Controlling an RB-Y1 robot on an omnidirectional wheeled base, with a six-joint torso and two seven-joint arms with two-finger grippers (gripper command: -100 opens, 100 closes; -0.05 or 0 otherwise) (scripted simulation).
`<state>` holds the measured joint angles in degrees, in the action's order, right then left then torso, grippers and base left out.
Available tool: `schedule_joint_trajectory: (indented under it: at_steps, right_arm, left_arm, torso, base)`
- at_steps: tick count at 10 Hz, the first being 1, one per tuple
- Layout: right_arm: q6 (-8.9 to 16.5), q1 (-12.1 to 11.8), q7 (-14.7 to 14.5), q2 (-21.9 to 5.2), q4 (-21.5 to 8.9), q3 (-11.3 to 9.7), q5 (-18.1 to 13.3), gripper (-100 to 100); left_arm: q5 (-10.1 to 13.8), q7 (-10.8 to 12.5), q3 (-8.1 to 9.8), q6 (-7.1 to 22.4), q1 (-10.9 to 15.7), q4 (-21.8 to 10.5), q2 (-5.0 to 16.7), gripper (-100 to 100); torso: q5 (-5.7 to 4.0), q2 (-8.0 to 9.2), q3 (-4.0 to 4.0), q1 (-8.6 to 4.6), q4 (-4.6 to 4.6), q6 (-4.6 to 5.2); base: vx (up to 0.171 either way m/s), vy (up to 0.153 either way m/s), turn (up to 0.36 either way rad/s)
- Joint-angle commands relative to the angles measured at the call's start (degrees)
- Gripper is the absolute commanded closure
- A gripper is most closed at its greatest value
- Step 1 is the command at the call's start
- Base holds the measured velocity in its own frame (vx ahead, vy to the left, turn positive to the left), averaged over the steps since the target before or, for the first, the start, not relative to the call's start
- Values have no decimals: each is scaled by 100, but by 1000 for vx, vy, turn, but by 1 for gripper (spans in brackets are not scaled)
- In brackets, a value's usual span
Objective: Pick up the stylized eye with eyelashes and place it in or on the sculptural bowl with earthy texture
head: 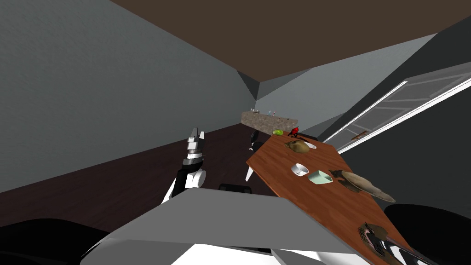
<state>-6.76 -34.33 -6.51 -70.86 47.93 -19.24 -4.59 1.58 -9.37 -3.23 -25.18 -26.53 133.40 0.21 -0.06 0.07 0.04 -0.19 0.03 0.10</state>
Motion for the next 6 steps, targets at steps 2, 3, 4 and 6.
schedule_joint_trajectory:
  at_steps: [2,3,4,6]
  right_arm:
    - [110,162,-106,263,-145,25,-113,-100]
    - [101,85,-82,200,-60,51,-83,-100]
    - [112,91,-95,211,-66,54,-89,100]
    - [109,91,-94,210,-64,54,-89,100]
  left_arm:
    - [0,0,0,0,0,0,0,0]
    - [0,0,0,0,0,0,0,0]
    - [0,0,0,0,0,0,0,0]
    - [0,0,0,0,0,0,0,0]
  torso:
    - [-1,5,3,-7,2,-1]
    - [-4,9,5,-18,2,-1]
    - [-2,11,7,-6,3,1]
    - [1,13,8,6,3,2]
  base:
    - [8,-64,66]
    - [0,-39,20]
    - [1,-7,-1]
    - [0,0,0]
